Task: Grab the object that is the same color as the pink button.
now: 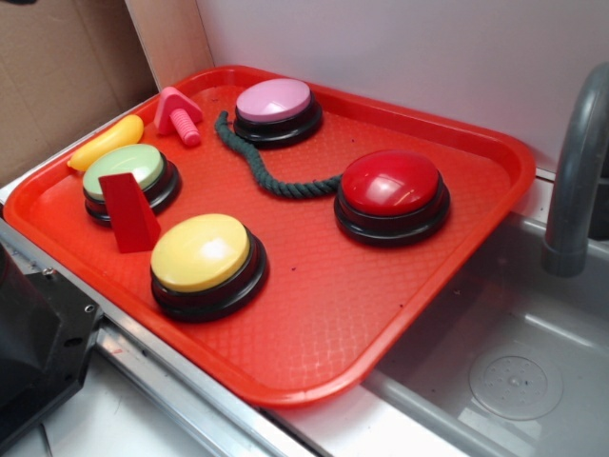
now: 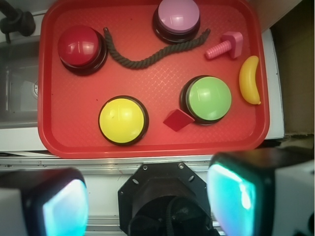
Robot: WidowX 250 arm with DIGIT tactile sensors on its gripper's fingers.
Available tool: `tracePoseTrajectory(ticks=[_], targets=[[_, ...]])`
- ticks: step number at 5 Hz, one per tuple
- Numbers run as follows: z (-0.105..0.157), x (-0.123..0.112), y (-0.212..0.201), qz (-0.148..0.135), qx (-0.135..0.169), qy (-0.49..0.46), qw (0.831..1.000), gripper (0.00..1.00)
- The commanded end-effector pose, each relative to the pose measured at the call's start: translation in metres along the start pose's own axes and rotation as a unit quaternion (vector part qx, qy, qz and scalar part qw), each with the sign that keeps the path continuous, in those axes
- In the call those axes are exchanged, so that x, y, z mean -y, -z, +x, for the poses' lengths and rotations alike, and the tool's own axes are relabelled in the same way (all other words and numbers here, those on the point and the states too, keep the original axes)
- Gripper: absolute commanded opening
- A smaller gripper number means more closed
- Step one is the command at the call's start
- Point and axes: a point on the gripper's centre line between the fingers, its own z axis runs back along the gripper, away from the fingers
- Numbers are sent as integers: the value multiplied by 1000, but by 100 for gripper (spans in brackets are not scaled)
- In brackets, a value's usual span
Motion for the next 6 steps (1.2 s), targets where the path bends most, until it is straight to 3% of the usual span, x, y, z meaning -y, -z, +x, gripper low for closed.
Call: tracePoseTrajectory(ticks=[1, 3, 5, 6], targets=[[0, 0, 0, 0, 0, 0, 1000, 100], [34, -21, 29, 9, 22, -134, 991, 100], [75, -79, 80, 27, 84, -331, 939, 100], [90, -112, 107, 35, 97, -412, 905, 100]])
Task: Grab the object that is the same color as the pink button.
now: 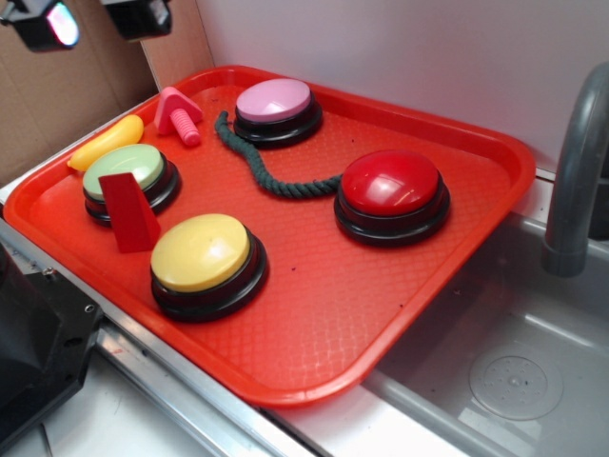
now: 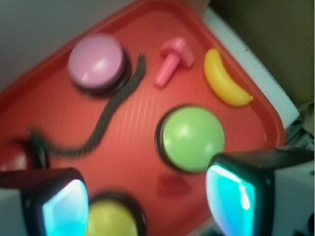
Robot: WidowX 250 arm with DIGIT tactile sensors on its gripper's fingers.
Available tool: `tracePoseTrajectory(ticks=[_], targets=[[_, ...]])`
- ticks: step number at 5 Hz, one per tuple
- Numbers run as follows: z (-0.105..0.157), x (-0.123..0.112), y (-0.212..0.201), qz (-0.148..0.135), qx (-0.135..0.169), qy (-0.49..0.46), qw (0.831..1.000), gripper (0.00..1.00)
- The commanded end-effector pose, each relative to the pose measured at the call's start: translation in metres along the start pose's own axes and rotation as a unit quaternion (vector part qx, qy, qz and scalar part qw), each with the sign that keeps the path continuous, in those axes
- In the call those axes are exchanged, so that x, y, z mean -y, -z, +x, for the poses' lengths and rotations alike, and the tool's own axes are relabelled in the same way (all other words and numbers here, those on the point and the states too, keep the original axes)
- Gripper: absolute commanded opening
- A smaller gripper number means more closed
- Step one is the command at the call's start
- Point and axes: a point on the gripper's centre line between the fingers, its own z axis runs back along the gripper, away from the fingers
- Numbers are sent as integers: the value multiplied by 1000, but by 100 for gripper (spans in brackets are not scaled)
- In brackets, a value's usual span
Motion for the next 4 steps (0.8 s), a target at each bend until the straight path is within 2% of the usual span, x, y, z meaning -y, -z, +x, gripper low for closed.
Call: tracePoseTrajectory(ticks=[1, 2, 3, 4], targets=[[54, -34, 54, 6, 49, -166, 985, 100], [67, -43, 77, 37, 31, -205, 978, 100], [77, -49, 95, 23, 30, -229, 973, 100], [86, -54, 111, 38, 11, -244, 969, 100]])
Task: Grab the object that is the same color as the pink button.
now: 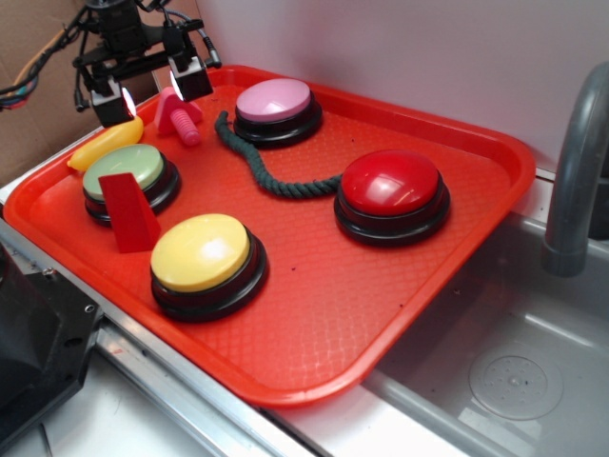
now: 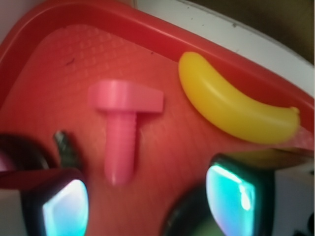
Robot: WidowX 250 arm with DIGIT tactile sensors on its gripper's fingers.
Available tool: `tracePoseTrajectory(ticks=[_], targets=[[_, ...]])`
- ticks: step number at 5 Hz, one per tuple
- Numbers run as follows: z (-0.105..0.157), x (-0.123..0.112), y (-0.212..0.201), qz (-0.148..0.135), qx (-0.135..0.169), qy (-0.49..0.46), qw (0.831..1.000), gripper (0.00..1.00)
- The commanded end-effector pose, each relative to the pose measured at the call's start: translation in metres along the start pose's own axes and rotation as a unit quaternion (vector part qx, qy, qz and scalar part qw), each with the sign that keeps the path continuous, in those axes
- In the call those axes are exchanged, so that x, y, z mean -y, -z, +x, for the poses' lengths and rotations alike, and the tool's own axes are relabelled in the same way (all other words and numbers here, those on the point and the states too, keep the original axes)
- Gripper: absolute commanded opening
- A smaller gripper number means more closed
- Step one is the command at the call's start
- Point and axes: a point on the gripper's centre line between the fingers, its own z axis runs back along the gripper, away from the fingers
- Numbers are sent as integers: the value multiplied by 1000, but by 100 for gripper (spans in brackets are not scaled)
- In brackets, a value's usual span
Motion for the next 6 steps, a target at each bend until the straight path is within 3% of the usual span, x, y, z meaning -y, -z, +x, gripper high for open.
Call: tracePoseTrajectory(ticks=[1, 3, 4, 5, 6], targets=[[36, -6, 13, -24, 6, -37, 999, 100], [32, 7, 25, -26, -7, -8, 1000, 100], [30, 9, 29, -27, 2, -11, 1000, 21], [30, 10, 32, -24, 5, -17, 1000, 6], [30, 8, 34, -21, 14, -23, 999, 3]])
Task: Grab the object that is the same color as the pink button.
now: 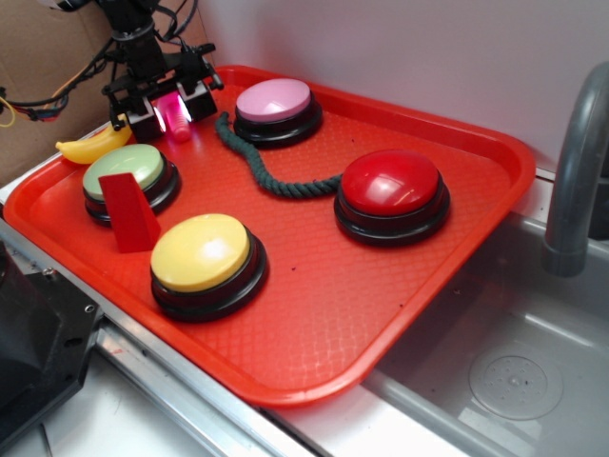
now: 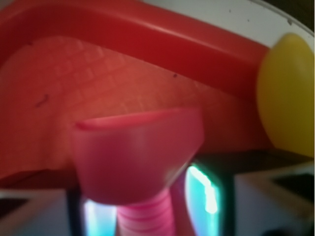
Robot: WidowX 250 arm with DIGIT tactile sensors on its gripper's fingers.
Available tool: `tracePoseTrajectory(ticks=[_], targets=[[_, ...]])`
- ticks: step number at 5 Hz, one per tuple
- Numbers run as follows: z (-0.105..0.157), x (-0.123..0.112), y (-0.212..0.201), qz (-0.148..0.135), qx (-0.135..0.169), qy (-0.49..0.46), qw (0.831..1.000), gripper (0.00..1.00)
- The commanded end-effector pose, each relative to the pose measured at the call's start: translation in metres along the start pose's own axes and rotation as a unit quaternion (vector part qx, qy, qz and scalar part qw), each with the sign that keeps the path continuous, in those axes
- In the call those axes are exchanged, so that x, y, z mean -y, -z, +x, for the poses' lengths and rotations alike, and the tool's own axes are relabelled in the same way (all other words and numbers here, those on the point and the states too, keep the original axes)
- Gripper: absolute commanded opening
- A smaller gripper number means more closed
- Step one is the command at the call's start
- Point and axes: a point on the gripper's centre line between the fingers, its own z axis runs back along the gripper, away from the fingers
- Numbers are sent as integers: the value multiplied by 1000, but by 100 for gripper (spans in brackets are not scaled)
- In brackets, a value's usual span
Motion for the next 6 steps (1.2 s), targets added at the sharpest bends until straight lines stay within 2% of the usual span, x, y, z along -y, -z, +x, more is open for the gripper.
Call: tracePoseTrajectory(ticks=[1, 2, 3, 4, 5, 6], targets=[[4, -1, -9, -12, 28, 2, 1000, 0], [-1, 3, -24, -6, 33, 36, 999, 0], [-17, 11, -66, -7, 26, 106, 994, 0], [-36, 13, -101, -27, 16, 162, 986, 0], [-70, 18, -137, -35, -25, 280, 959, 0], [-99, 17, -153, -47, -62, 380, 922, 0]])
